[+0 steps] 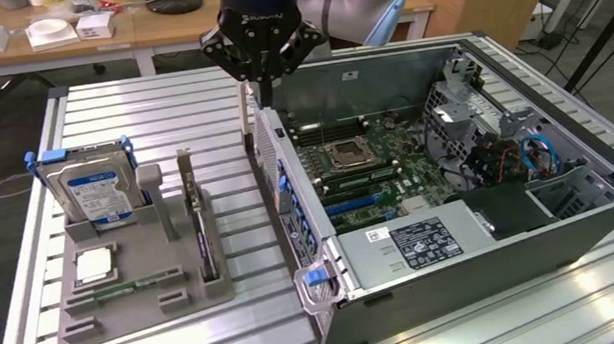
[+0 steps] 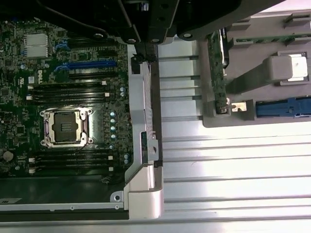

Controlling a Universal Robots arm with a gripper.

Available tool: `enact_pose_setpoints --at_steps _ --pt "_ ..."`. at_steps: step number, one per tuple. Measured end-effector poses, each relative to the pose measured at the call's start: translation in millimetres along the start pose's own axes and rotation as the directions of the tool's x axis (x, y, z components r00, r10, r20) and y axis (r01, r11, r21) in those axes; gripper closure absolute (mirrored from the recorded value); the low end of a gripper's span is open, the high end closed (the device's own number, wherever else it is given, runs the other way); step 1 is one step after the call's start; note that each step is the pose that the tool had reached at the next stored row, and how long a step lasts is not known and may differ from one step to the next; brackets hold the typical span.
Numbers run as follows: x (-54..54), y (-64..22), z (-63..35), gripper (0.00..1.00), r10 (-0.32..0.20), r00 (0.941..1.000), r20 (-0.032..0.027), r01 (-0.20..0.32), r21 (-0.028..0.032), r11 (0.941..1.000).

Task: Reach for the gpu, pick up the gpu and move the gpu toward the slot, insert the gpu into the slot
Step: 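Reach for the gpu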

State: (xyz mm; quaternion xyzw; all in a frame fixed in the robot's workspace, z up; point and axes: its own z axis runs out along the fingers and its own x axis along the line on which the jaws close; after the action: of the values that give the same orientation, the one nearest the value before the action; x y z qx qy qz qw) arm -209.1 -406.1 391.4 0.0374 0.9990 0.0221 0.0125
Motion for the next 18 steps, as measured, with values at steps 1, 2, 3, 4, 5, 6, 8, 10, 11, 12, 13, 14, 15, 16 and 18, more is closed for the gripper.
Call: enact_pose_setpoints --at_steps 1,2,3,4,5,6,8,10,11,12,13,14,15,16,18 --pt "1.4 -0.1 0.0 0.89 0.0 1.0 -0.0001 0.0 0.0 1.0" --pt "2.9 -0.2 0.0 0.89 0.0 1.0 -0.0001 0.0 0.0 1.0" --pt "4.5 -0.4 0.0 0.89 0.0 1.0 -0.0001 0.0 0.0 1.0" --pt "6.1 -0.5 0.0 0.89 0.0 1.0 0.0 0.0 0.0 1.0" --pt "7.8 -0.7 -0.1 0.89 0.0 1.0 -0.0001 0.0 0.0001 1.0" --pt "9.4 -0.8 0.0 0.89 0.0 1.0 0.0 0.0 0.0 1.0" --pt "12.9 -1.2 -0.1 0.89 0.0 1.0 -0.0001 0.0 0.0 1.0" --pt "16.3 -1.5 -0.1 0.89 0.0 1.0 -0.0001 0.0 0.0 1.0" --pt "18.0 -1.6 -0.1 0.89 0.0 1.0 0.0 0.0 -0.0001 1.0" --pt "19.9 -1.8 -0.1 0.89 0.0 1.0 -0.0001 0.0 0.0001 1.0" --pt "21.6 -1.9 -0.1 0.89 0.0 1.0 0.0 0.0 0.0 1.0" --pt "23.6 -2.1 -0.2 0.89 0.0 1.0 -0.0001 0.0 0.0001 1.0" --pt "25.4 -2.2 -0.2 0.89 0.0 1.0 0.0 0.0 0.0 1.0" --pt "26.9 -2.3 -0.2 0.89 0.0 1.0 -0.0001 0.0 0.0 1.0" --pt "30.0 -2.6 -0.2 0.89 0.0 1.0 -0.0001 0.0 0.0001 1.0"
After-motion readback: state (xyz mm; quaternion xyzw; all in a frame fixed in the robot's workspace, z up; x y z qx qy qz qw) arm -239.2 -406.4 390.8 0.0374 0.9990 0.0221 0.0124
